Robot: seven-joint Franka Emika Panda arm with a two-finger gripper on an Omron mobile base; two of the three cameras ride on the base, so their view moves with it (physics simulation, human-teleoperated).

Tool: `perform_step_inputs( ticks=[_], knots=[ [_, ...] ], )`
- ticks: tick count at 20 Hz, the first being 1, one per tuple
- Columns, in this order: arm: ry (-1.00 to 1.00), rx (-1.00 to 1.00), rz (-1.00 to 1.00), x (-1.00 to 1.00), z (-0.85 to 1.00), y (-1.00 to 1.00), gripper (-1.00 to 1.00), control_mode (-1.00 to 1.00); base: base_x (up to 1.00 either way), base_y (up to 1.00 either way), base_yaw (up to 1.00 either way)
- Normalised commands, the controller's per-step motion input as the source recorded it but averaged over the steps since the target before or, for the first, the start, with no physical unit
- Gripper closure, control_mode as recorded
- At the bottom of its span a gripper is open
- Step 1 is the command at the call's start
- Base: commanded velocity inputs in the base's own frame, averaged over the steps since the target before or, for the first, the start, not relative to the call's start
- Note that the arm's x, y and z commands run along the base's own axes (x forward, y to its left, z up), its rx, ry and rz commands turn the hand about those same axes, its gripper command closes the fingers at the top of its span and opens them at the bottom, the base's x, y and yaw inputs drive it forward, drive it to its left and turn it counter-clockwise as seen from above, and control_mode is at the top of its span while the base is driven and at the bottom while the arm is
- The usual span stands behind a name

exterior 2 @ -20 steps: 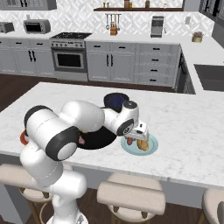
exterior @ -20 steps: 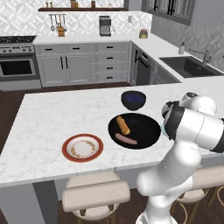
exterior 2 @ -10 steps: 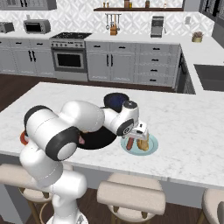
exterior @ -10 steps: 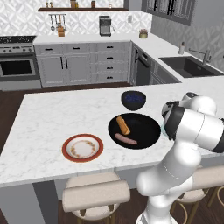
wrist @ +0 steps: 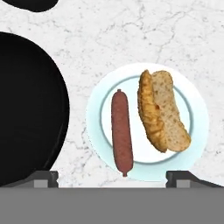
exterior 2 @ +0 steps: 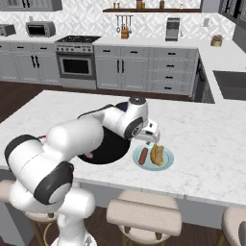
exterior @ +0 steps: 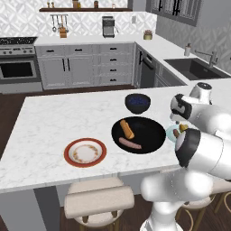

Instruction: Place one bun and one sausage from the bowl on each plate.

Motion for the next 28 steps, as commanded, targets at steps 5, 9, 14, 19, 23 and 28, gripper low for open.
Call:
perform_step_inputs(
  ticks=[5, 9, 14, 19, 23, 28],
  knots=[
    [-0.01, 0.02, 0.0, -0.29, 0.74, 0.94, -1.0, -1.0, 0.0, 0.0, 0.0],
    [0.0, 0.14, 0.0, -0.03, 0.1, 0.99, -1.0, -1.0, 0.0, 0.0, 0.0],
    [-0.01, 0.36, 0.08, -0.01, -0.17, 0.83, -1.0, -1.0, 0.0, 0.0, 0.0],
    [-0.1, 0.12, 0.05, 0.34, -0.04, 0.73, -1.0, -1.0, 0.0, 0.0, 0.0],
    [0.21, -0.17, 0.05, 0.6, -0.06, 0.75, -1.0, -1.0, 0.0, 0.0, 0.0],
    [0.09, -0.07, 0.07, 0.31, -0.32, 0.26, -1.0, -1.0, 0.0, 0.0, 0.0]
  ],
)
